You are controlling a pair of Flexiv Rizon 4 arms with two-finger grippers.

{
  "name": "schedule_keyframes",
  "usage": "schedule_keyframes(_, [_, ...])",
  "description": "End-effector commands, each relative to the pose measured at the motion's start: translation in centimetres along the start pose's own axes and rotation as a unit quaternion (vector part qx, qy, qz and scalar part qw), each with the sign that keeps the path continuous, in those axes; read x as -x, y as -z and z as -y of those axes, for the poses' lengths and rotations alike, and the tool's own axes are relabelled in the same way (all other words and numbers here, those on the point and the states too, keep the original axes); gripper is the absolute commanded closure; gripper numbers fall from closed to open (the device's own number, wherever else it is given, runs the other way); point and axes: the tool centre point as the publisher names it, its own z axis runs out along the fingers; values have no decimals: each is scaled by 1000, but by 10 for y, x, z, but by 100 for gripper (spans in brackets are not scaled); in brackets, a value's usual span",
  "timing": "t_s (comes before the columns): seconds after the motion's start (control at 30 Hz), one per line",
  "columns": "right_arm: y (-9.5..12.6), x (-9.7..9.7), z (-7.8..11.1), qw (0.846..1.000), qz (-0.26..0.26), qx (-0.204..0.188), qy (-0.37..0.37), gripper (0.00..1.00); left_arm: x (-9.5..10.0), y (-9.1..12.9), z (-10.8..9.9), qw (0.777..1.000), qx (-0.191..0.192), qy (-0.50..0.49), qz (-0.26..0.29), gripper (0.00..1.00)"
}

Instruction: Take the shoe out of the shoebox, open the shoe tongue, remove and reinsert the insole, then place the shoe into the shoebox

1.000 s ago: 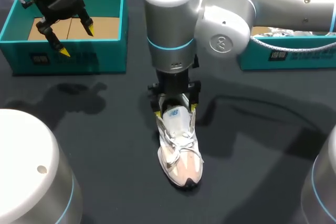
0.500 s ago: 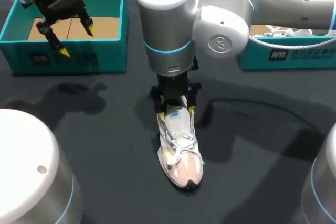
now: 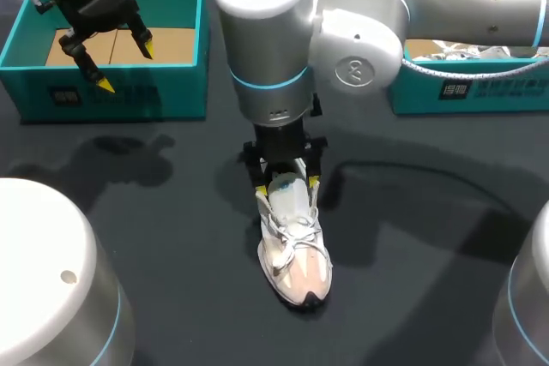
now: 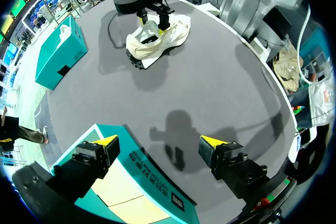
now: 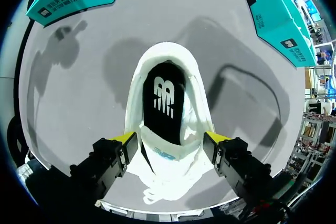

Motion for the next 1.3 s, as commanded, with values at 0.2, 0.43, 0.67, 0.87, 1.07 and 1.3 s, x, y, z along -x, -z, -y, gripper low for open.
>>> schedule_keyframes(0.2, [2, -1, 8, 1000, 5, 3, -8, 18, 0, 0, 0, 1000, 1, 0, -1, 0])
schedule_keyframes(0.43, [4, 4, 18, 1000, 7, 5, -24, 17, 0, 0, 0, 1000, 1, 0, -1, 0])
schedule_keyframes(0.67, [4, 12, 32, 999, 1, 3, -36, 16, 0, 0, 0, 1000, 1, 0, -1, 0])
schedule_keyframes(0.87, [8, 14, 49, 999, -6, 0, -43, 15, 0, 0, 0, 1000, 1, 0, -1, 0])
schedule_keyframes(1.07, [15, 16, 71, 998, -11, 0, -58, 17, 0, 0, 0, 1000, 1, 0, -1, 0])
schedule_keyframes(1.3, [35, 10, 81, 998, -4, 16, -60, 42, 0, 0, 0, 1000, 1, 0, -1, 0])
